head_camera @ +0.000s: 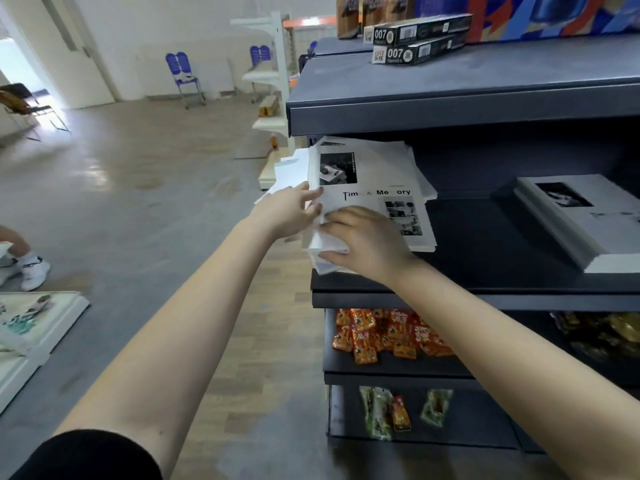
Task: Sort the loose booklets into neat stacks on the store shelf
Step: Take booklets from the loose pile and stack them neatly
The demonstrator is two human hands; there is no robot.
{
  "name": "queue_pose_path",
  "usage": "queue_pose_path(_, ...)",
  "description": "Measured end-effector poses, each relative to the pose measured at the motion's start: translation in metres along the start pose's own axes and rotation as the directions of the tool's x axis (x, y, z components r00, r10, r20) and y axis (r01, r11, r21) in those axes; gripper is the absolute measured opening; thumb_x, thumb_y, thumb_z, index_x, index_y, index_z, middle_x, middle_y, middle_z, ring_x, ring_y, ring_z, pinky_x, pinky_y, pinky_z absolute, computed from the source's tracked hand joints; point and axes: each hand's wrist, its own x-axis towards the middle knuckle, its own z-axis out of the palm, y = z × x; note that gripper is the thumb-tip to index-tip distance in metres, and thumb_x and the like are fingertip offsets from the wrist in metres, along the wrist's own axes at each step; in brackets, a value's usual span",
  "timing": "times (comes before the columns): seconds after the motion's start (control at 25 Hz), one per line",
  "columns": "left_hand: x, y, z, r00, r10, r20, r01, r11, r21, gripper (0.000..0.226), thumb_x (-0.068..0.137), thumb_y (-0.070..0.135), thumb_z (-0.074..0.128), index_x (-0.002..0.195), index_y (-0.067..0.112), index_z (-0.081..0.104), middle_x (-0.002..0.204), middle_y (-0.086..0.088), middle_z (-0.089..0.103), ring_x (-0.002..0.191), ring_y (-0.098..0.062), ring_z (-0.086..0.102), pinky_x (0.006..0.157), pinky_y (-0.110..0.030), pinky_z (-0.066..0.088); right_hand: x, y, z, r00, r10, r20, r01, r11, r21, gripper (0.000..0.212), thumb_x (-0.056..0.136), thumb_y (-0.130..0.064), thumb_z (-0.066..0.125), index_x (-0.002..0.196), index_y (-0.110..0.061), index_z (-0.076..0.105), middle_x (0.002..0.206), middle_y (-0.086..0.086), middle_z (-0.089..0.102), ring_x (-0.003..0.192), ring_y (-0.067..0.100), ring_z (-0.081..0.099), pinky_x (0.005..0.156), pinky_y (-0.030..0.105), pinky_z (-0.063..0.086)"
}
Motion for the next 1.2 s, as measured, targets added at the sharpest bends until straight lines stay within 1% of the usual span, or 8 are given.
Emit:
queue_pose_path(0.12,0.010,0.005,0.001,1.000,0.000,-0.007,0.001,0.999,0.046,0.042,0.099,0.039,0.032,0.138,0.026,0.039,0.125,-0.005,0.049,0.112,-0.029,0.047,0.093,-0.044,0.040,-0.016,0.031,-0.016,0.973,0.186,0.137,-0.181,0.982,-0.048,0.064,0.081,-0.062,0.055,0.135,-0.029,0.048,0.144,-0.004,0.043,0.135,0.019,0.035,0.109,0.037,0.027)
queue_pose_path(0.28,0.016,0.016,0.003,0.999,-0.033,-0.031,0.034,0.999,0.027,0.042,0.098,0.041,0.034,0.135,0.025,0.042,0.125,-0.005,0.050,0.114,-0.030,0.046,0.096,-0.042,0.039,-0.045,0.060,-0.029,0.913,0.371,0.171,-0.385,0.921,0.056,0.068,0.080,-0.061,0.056,0.140,-0.034,0.039,0.151,-0.007,0.030,0.140,0.021,0.017,0.113,0.043,0.025)
queue_pose_path(0.44,0.014,0.019,0.012,0.998,-0.057,0.000,0.057,0.998,-0.042,0.060,0.094,0.054,0.035,0.143,0.022,0.030,0.129,-0.010,0.042,0.125,-0.032,0.034,0.101,-0.049,0.031,-0.055,0.066,-0.025,0.872,0.462,0.162,-0.489,0.840,0.237,0.065,0.078,-0.050,0.065,0.136,-0.031,0.046,0.151,-0.004,0.030,0.140,0.022,0.019,0.115,0.037,0.021)
queue_pose_path(0.56,-0.001,0.030,0.027,0.999,-0.021,-0.040,0.020,1.000,-0.020,0.078,0.086,0.067,0.038,0.147,0.020,0.023,0.121,-0.017,0.039,0.122,-0.034,0.032,0.099,-0.045,0.029,-0.055,0.064,-0.022,0.861,0.495,0.116,-0.504,0.799,0.330,0.063,0.075,-0.048,0.069,0.132,-0.028,0.051,0.150,-0.001,0.033,0.138,0.021,0.027,0.115,0.038,0.025)
queue_pose_path(0.64,-0.012,0.036,0.035,0.994,0.023,-0.107,-0.029,0.998,-0.057,0.090,0.077,0.074,0.046,0.147,0.021,0.026,0.111,-0.015,0.039,0.113,-0.033,0.035,0.094,-0.040,0.034,-0.056,0.062,-0.021,0.863,0.496,0.098,-0.497,0.797,0.342,0.062,0.076,-0.045,0.070,0.132,-0.025,0.052,0.149,0.001,0.034,0.138,0.022,0.028,0.115,0.035,0.024)
queue_pose_path(0.72,-0.020,0.036,0.040,0.979,0.076,-0.188,-0.093,0.993,-0.080,0.097,0.067,0.078,0.052,0.143,0.020,0.034,0.114,-0.015,0.040,0.112,-0.033,0.037,0.094,-0.040,0.036,-0.056,0.058,-0.020,0.866,0.494,0.077,-0.490,0.807,0.331,0.061,0.077,-0.043,0.070,0.133,-0.024,0.051,0.149,0.001,0.035,0.138,0.024,0.027,0.112,0.032,0.022)
queue_pose_path(0.88,-0.027,0.038,0.050,0.957,0.057,-0.284,-0.121,0.970,-0.213,0.069,0.077,0.053,0.067,0.137,0.028,0.046,0.150,-0.008,0.033,0.137,-0.037,0.023,0.113,-0.049,0.021,-0.057,0.051,-0.019,0.868,0.495,0.048,-0.480,0.809,0.340,0.060,0.077,-0.042,0.071,0.131,-0.022,0.053,0.148,-0.002,0.037,0.139,0.029,0.023,0.112,0.036,0.021)
queue_pose_path(1.2,-0.036,0.054,0.049,0.910,0.051,-0.411,-0.215,0.907,-0.363,0.045,0.076,0.038,0.074,0.118,0.027,0.063,0.140,0.002,0.050,0.132,-0.006,0.039,0.119,-0.042,0.009,-0.067,0.056,-0.019,0.873,0.488,-0.010,-0.450,0.814,0.367,0.059,0.077,-0.038,0.073,0.129,-0.017,0.056,0.146,0.002,0.041,0.139,0.032,0.024,0.113,0.039,0.022)
